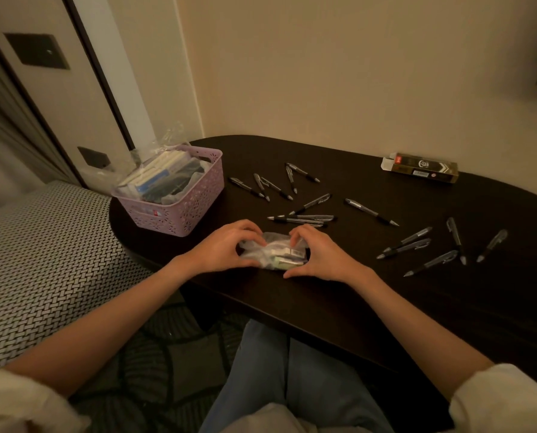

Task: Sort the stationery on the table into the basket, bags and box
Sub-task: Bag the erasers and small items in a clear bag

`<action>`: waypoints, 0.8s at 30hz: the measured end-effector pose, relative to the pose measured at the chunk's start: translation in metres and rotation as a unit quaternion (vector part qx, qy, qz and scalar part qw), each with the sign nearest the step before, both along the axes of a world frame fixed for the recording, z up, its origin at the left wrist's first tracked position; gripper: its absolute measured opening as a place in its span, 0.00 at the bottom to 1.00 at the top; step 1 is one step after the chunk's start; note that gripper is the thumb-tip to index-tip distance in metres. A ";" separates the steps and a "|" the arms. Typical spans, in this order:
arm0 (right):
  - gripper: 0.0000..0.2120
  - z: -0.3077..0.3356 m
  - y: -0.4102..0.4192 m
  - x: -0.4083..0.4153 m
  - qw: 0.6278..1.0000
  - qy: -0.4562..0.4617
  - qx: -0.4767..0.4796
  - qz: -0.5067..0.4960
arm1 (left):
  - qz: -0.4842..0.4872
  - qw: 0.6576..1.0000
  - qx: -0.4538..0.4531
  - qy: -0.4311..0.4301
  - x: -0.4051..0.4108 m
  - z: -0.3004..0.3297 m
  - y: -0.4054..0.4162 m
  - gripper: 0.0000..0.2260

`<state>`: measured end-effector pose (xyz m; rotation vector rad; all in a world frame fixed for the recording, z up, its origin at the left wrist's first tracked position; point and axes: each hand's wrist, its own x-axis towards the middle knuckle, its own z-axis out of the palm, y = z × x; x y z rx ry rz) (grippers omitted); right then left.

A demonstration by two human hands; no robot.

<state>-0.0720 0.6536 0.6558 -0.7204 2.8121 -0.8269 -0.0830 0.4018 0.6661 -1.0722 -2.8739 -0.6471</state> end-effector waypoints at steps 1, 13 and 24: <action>0.24 0.001 -0.002 0.000 1.000 0.009 0.006 -0.001 | 0.006 1.000 0.001 -0.004 0.000 0.001 -0.002 0.20; 0.16 0.008 -0.024 -0.009 0.996 0.036 -0.055 -0.058 | 0.072 0.991 0.101 0.049 0.015 -0.012 -0.002 0.16; 0.13 0.087 -0.072 -0.073 0.974 0.142 -0.173 -0.046 | 0.141 0.961 0.124 0.204 -0.041 0.099 -0.026 0.04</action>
